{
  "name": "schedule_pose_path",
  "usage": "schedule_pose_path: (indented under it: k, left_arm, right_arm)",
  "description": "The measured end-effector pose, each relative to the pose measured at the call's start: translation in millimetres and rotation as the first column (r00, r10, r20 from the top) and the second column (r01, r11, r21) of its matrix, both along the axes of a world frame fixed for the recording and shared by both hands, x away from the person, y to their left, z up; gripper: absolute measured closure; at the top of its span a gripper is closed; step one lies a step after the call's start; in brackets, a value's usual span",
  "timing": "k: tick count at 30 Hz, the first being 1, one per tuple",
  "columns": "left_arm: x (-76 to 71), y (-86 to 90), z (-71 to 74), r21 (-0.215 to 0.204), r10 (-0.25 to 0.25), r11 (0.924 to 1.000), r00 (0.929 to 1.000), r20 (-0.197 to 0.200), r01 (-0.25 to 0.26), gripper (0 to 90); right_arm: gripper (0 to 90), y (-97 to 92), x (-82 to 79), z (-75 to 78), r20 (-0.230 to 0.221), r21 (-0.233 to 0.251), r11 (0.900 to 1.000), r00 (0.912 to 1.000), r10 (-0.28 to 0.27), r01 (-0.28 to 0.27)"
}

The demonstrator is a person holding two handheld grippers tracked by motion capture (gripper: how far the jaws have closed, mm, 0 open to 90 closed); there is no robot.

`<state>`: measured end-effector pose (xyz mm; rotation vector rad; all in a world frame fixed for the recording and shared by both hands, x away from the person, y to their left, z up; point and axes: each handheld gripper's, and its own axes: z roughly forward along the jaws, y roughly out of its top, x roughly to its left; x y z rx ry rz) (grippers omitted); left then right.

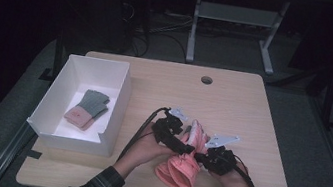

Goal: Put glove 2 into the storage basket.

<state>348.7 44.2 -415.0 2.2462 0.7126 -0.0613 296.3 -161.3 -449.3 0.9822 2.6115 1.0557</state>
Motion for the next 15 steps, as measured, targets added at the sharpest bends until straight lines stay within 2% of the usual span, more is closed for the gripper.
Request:
schedule_pose_path:
  k: [5, 9, 11, 13, 15]
  left_arm:
    - [2.3, -0.5, -13.4, 0.004, 0.013, 0.9999, 0.9989, -0.044, -0.013, 14.6]
    - [3.2, 0.9, -20.7, 0.006, 0.021, 0.9998, 0.998, -0.059, -0.02, 13.5]
    - [5.8, 2.5, -26.1, 0.007, 0.021, 0.9998, 0.9958, -0.089, -0.021, 13.0]
    - [8.2, 4.0, -32.9, -0.011, 0.022, 0.9997, 0.9909, -0.132, -0.024, 12.9]
    - [9.1, 4.8, -37.4, -0.018, 0.017, 0.9996, 0.988, -0.154, -0.02, 13.0]
  right_arm:
    - [90.0, 0.1, -0.1, -0.3, 0.0, -0.002, 1.0, 1.0, 0.001, -0.001]
    - [90.0, -0.1, 0.3, -1.0, 0.0, -0.005, 1.0, 1.0, 0.003, -0.003]
    - [90.0, -0.3, 0.4, -1.7, -0.003, -0.001, 1.0, 1.0, 0.002, -0.002]
    - [90.0, -0.4, 0.3, -2.2, -0.003, -0.008, 1.0, 1.0, 0.002, -0.002]
    - [90.0, -0.5, 0.4, -2.7, -0.003, -0.009, 1.0, 1.0, 0.003, -0.003]
